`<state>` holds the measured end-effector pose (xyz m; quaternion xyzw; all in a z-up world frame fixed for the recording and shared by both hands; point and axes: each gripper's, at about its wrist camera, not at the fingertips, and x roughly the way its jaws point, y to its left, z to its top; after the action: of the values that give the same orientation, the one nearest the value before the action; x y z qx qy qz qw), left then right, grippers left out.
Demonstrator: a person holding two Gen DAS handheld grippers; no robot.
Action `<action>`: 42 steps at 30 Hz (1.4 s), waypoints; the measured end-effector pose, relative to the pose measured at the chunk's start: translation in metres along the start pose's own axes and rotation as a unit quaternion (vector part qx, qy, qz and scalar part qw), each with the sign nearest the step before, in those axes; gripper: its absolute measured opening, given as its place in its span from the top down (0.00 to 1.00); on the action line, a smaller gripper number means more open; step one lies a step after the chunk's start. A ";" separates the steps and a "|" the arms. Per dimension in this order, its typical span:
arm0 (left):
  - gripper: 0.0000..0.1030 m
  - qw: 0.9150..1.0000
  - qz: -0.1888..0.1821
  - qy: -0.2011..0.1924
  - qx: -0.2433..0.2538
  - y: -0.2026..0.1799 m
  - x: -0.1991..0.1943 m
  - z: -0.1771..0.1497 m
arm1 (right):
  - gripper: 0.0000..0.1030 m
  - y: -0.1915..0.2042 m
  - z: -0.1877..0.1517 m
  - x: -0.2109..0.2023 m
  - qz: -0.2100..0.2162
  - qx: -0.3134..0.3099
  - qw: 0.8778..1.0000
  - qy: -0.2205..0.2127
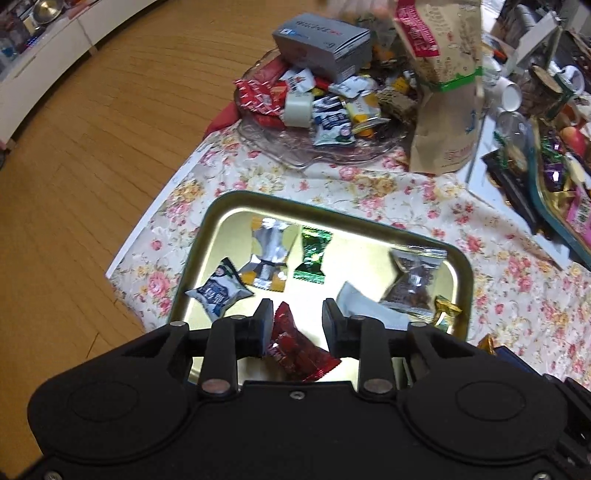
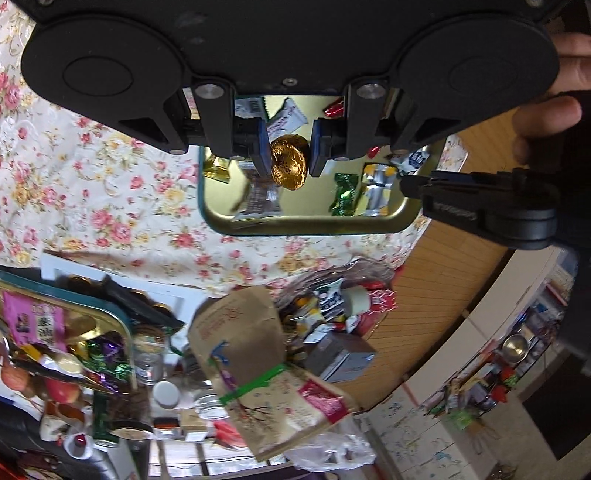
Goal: Organize snacks
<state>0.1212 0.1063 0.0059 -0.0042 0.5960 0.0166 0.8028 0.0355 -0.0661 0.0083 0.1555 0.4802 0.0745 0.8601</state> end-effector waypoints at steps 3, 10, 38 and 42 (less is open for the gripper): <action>0.62 1.000 0.006 0.015 -0.007 0.002 0.006 -0.001 | 0.77 0.006 0.000 0.003 0.011 -0.016 1.000 0.002; 0.62 1.000 0.017 0.014 -0.016 0.008 0.006 -0.002 | 0.74 0.018 -0.001 0.003 0.046 -0.046 0.998 0.009; 0.62 0.997 0.065 -0.023 0.033 -0.017 0.009 -0.034 | 0.69 -0.016 -0.016 0.001 -0.075 -0.037 0.996 0.001; 0.62 0.996 0.070 -0.028 0.045 -0.022 0.010 -0.040 | 0.69 -0.020 -0.020 0.002 -0.084 -0.034 0.996 0.004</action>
<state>0.0864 0.0836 -0.0155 0.0742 0.5725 0.0454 0.8153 0.0192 -0.0806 -0.0094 0.0853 0.4919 0.0190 0.8663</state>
